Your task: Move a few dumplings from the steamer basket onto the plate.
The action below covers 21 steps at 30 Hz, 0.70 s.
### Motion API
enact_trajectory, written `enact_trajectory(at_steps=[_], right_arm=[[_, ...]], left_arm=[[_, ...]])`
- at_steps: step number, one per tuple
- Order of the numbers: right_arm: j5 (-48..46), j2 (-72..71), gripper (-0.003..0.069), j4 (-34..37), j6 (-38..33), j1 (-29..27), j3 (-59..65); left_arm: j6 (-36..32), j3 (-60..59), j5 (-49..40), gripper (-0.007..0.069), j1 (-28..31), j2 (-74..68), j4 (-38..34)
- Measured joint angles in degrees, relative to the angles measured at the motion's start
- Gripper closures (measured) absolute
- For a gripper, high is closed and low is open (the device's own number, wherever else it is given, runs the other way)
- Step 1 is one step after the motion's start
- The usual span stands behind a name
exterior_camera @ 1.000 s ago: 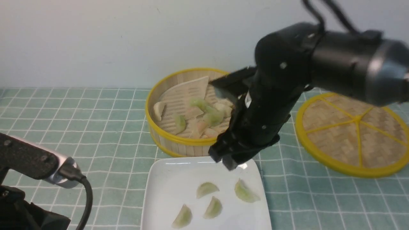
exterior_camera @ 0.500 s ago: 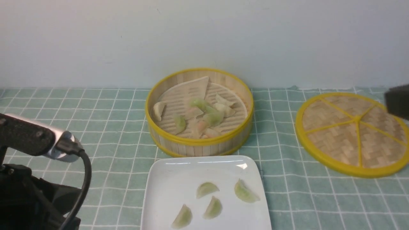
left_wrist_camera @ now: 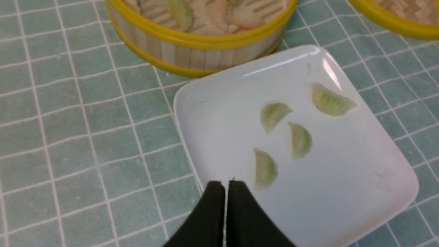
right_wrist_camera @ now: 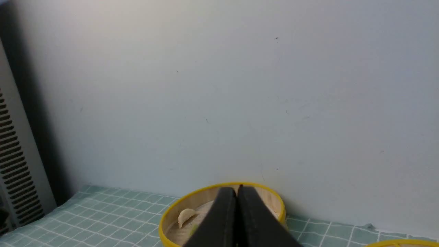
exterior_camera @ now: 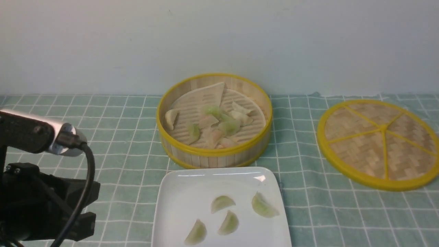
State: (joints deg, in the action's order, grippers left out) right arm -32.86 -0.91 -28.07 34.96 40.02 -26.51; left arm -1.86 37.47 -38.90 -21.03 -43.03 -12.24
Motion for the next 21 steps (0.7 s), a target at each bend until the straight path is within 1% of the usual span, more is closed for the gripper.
enact_trajectory(at_steps=[3,9,14,21], right_arm=[[0.0,0.0,0.0673,-0.9,0.3,0.0,0.0],[0.0,0.0,0.0673,-1.5,0.3,0.0,0.1],[0.0,0.0,0.0673,-1.6,0.3,0.0,0.1],[0.0,-0.1,0.0673,-1.6,0.3,0.0,0.1]], left_arm=[[0.0,-1.9,1.4,0.0631,0.0,3.5,-1.1],[0.1,-7.6,8.5,0.0631,0.0,16.0,-1.9],[0.4,-8.3,9.4,0.0631,0.0,21.3,-3.0],[0.5,-8.3,9.5,0.0631,0.0,22.3,-3.4]])
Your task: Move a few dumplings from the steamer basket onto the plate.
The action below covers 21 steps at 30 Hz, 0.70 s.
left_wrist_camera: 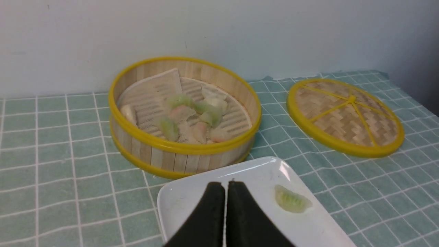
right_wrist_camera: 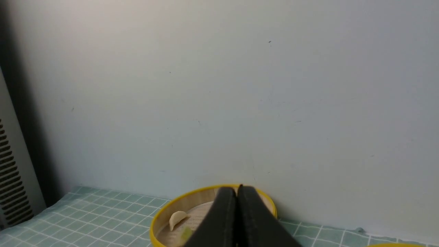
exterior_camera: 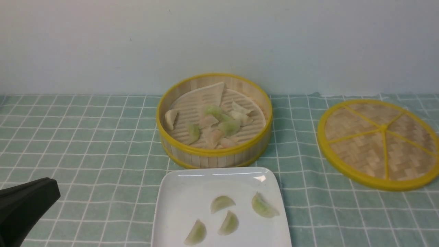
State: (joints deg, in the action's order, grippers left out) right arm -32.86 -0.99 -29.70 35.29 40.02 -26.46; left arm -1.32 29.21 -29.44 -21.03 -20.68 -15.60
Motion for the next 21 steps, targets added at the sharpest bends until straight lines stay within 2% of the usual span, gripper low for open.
enact_trajectory(at_steps=[5,10,13,16,17,18,21], right_arm=[[0.0,0.0,0.0673,0.0,0.0,0.0,0.0],[0.0,0.0,0.0673,0.0,0.0,0.0,0.0],[0.0,0.0,0.0673,0.0,0.0,0.0,0.0],[0.0,0.0,0.0673,0.0,0.0,0.0,0.0],[0.0,0.0,0.0673,0.0,0.0,0.0,0.0],[0.0,0.0,0.0673,-0.1,0.0,0.0,0.0],[0.0,0.0,0.0673,-0.1,0.0,0.0,0.0]], left_arm=[[-0.5,0.0,0.0,0.0631,0.0,0.0,0.3],[-4.9,-1.4,0.8,0.0631,0.1,0.6,3.7],[-7.3,-4.6,2.3,0.0631,2.2,3.7,6.4],[-7.8,-12.3,5.1,0.0631,8.7,10.9,8.1],[-7.8,-12.8,5.3,0.0631,8.7,11.3,8.1],[-8.0,-17.4,7.1,0.0631,11.9,14.8,8.4],[-8.0,-22.9,8.5,0.0631,14.7,19.1,8.6]])
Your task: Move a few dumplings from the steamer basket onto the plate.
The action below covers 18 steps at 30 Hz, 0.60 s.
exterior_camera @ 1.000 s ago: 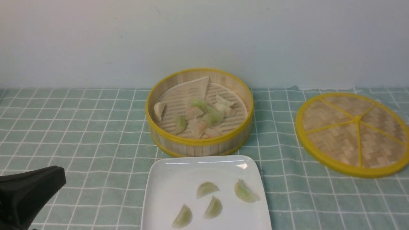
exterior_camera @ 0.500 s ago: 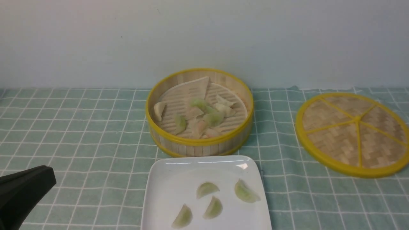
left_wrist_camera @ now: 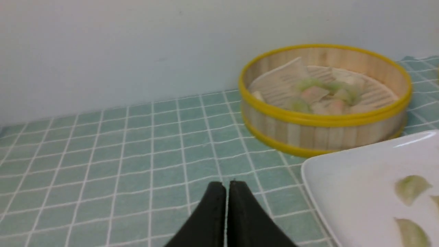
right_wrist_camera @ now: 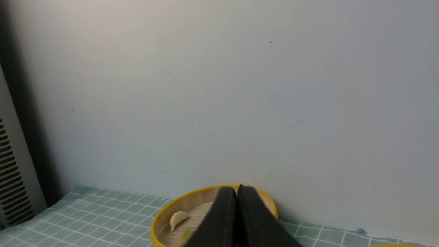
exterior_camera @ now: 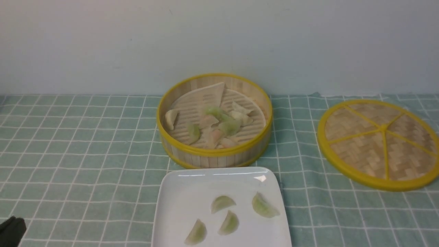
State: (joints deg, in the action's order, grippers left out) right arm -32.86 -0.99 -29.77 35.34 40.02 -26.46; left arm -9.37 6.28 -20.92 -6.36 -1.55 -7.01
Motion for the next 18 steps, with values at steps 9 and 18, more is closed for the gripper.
enact_trajectory(at_steps=[9,18], right_arm=[[-0.1,0.0,0.0673,0.0,0.0,0.0,0.0],[-0.1,0.0,0.0673,0.0,0.0,0.0,0.0]], left_arm=[[0.0,-7.9,-0.9,0.0631,1.4,2.2,2.8],[0.0,-7.9,-0.9,0.0631,1.4,2.2,2.8]])
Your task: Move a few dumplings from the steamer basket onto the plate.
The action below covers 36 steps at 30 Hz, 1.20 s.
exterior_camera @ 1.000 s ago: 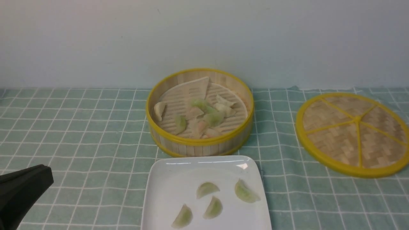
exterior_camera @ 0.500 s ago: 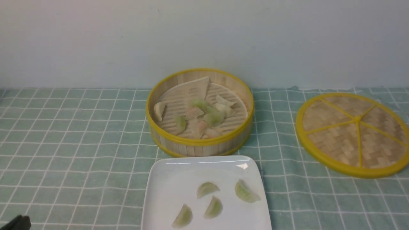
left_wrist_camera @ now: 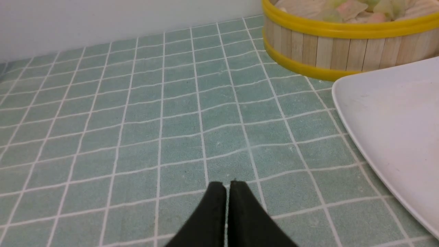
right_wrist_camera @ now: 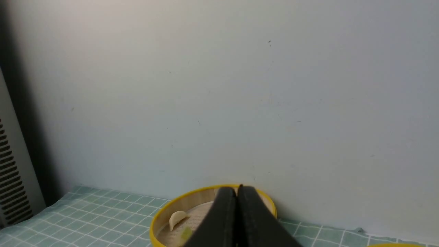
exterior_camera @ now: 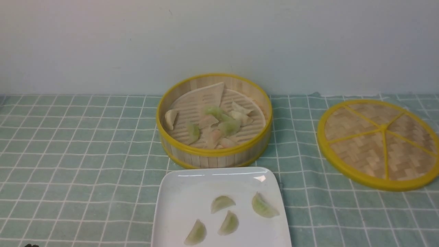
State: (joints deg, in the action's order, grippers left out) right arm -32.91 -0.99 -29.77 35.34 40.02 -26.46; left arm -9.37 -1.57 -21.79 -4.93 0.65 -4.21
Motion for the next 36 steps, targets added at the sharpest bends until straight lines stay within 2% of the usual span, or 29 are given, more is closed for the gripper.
enact_trajectory(at_steps=[17,20,21,23,24,25,27,34,36], right_arm=[[0.0,0.0,0.0673,0.4,-0.3,0.0,0.0],[-0.1,0.0,0.0673,8.5,-5.5,0.0,0.0],[-0.1,0.0,0.0673,9.1,-6.8,0.0,0.0],[0.5,0.0,0.0673,18.4,-16.5,0.0,0.0],[0.6,0.0,0.0673,18.4,-17.2,0.0,0.0],[1.6,0.0,0.0673,23.4,-22.0,0.0,0.0],[2.9,0.0,0.0673,27.3,-25.9,0.0,0.0],[7.0,0.0,0.0673,31.0,-29.9,-1.4,1.2],[8.4,0.0,0.0673,31.1,-30.1,-6.9,3.7]], left_arm=[[0.1,0.0,0.0,0.0631,0.0,0.0,0.0],[0.1,0.0,0.0,0.0631,0.0,0.0,0.0],[0.1,0.0,0.0,0.0631,0.0,0.0,0.0],[0.1,0.0,0.0,0.0631,0.0,0.0,0.0],[0.1,0.0,0.0,0.0631,0.0,0.0,0.0],[0.1,0.0,0.0,0.0631,0.0,0.0,0.0],[0.1,0.0,0.0,0.0631,0.0,0.0,0.0],[0.1,0.0,0.0,0.0631,0.0,0.0,0.1],[0.1,0.0,0.0,0.0631,0.0,0.0,0.2]])
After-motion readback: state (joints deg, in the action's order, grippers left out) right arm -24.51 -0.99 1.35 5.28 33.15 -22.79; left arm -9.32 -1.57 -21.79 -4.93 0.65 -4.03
